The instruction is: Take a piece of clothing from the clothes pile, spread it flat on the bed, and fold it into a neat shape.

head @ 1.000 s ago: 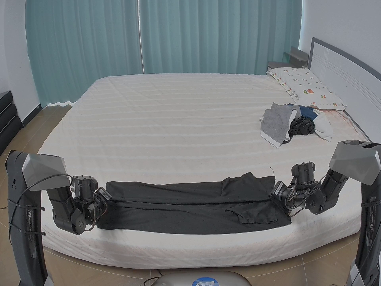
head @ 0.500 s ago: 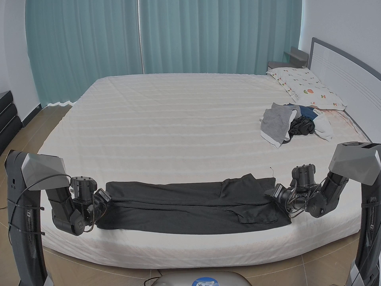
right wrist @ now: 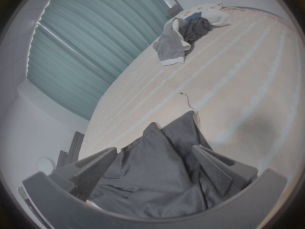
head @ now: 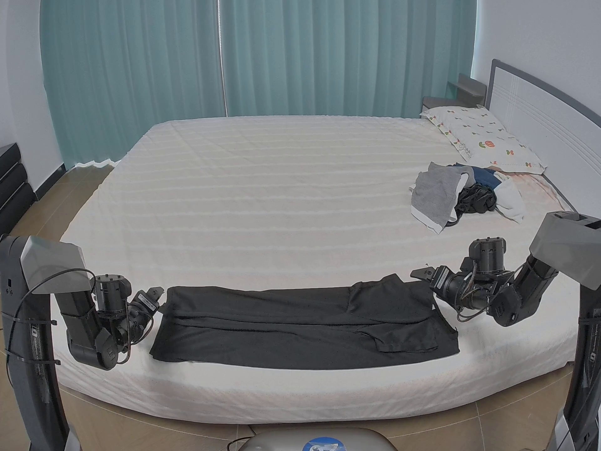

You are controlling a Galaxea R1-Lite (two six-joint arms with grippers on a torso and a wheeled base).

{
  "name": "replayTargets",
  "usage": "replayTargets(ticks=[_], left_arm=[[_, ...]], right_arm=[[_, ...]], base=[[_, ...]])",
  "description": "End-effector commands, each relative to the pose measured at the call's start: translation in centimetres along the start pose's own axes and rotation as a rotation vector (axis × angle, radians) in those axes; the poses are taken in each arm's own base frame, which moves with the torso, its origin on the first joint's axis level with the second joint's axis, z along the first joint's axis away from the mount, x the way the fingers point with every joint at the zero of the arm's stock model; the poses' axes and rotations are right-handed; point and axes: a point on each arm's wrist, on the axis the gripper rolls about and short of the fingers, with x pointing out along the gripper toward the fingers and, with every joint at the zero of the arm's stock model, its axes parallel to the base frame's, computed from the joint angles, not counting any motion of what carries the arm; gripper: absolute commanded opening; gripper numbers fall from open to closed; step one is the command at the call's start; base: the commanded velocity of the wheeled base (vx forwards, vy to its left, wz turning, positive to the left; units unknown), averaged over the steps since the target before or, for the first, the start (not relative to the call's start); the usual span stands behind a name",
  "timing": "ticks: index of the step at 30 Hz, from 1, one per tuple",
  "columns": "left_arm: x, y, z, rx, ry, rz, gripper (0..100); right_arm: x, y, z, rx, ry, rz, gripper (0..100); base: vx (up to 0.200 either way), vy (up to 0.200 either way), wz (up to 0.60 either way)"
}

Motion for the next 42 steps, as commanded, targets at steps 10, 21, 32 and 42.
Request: replayTargets(ticks=[10, 21, 32, 42], left_arm=[[0.5, 0.6, -0.1, -0.024, 0.01, 0.008, 100], [0.5, 0.6, -0.1, -0.024, 0.01, 0.008, 100], [0.7, 0.7, -0.3, -0.021, 0.013, 0.013, 100], [0.7, 0.8, -0.3, -0.021, 0.014, 0.014, 100]], right_arm=[[5.3, -0.4, -0.1, -0.055, 0.1, 0.05, 100], [6.8, -0.8, -1.2, -0.09, 0.128, 0.047, 100], [5.0, -1.5, -0.1, -0.075, 0.104, 0.029, 0], [2.6, -2.1, -0.2, -0.101, 0.138, 0.029, 0]], base=[[0.0, 0.0, 0.0], [0.0, 0.0, 0.0], [0.0, 0.0, 0.0], [0.0, 0.0, 0.0]])
